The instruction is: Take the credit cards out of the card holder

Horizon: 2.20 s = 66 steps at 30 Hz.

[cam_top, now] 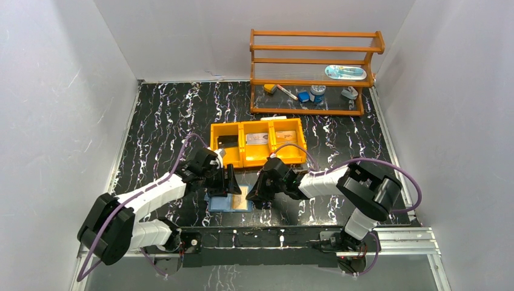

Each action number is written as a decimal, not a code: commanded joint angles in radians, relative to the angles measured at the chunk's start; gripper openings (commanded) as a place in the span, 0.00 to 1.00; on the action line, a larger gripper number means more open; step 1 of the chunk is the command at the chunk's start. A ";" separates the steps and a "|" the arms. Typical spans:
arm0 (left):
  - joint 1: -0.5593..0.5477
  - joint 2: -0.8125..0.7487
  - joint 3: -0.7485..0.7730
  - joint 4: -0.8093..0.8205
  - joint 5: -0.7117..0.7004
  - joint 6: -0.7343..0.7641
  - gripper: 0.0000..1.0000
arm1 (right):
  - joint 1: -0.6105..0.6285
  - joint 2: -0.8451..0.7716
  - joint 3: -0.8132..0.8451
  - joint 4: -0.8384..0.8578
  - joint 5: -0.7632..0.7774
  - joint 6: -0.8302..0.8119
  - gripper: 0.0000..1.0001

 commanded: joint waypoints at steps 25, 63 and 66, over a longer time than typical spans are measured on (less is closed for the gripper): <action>0.000 0.010 0.054 0.001 0.080 0.044 0.58 | -0.047 -0.003 -0.031 -0.192 0.077 -0.078 0.03; 0.027 0.124 -0.192 0.386 0.162 -0.165 0.17 | -0.049 0.033 -0.050 -0.141 0.040 -0.057 0.03; 0.039 0.110 -0.211 0.440 0.184 -0.191 0.12 | -0.049 0.038 -0.050 -0.130 0.032 -0.057 0.03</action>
